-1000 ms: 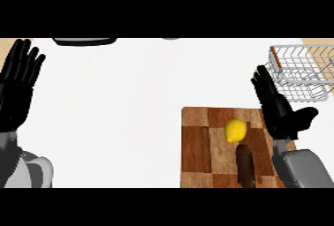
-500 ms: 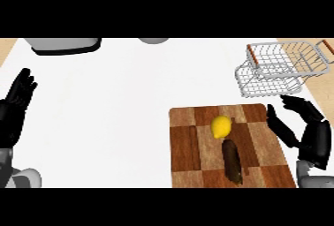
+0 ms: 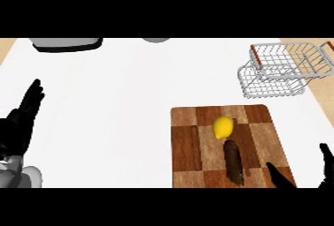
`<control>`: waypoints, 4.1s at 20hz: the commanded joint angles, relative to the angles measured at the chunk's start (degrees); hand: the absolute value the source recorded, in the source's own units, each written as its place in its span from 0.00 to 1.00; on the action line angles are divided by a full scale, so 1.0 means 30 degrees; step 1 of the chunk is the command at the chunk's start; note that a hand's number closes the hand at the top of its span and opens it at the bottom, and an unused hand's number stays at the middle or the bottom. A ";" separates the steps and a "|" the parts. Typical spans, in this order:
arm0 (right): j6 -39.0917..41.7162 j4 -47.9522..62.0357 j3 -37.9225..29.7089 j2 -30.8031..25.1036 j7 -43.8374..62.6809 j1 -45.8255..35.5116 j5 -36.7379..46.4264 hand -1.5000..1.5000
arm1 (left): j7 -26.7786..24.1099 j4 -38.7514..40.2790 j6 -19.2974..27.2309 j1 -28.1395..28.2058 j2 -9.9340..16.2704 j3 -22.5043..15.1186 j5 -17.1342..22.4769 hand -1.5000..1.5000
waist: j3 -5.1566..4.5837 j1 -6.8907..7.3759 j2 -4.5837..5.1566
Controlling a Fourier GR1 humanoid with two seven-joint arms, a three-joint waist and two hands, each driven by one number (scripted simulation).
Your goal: Pick the sweet potato from the cutting board and place it in the tiered basket
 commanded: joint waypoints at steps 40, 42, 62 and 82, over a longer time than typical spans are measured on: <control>2.1640 -0.4435 0.6714 0.4636 2.5608 -0.3532 1.7306 0.00 | 0.0941 0.0183 -0.0114 -0.1677 -0.1455 -0.0930 -0.1611 0.50 | 0.0216 0.1822 0.0143; 2.2226 -0.4931 0.6086 0.4636 2.5608 -0.4209 1.7270 0.00 | 0.0072 0.0777 -0.0001 -0.1095 -0.2016 -0.1061 -0.1728 0.50 | 0.0208 0.1767 0.0166; 1.9951 -0.1284 0.5372 0.4635 2.5609 -0.4663 1.6335 0.00 | 0.0817 0.0311 -0.0208 -0.1426 -0.2073 -0.0732 -0.2378 0.50 | 0.0254 0.1698 0.0150; 1.9280 0.2879 0.4582 0.4638 2.4457 -0.6421 1.1764 1.00 | 0.1473 -0.0001 -0.0783 -0.1671 -0.2319 0.0183 -0.2652 0.50 | 0.0257 0.1802 0.0158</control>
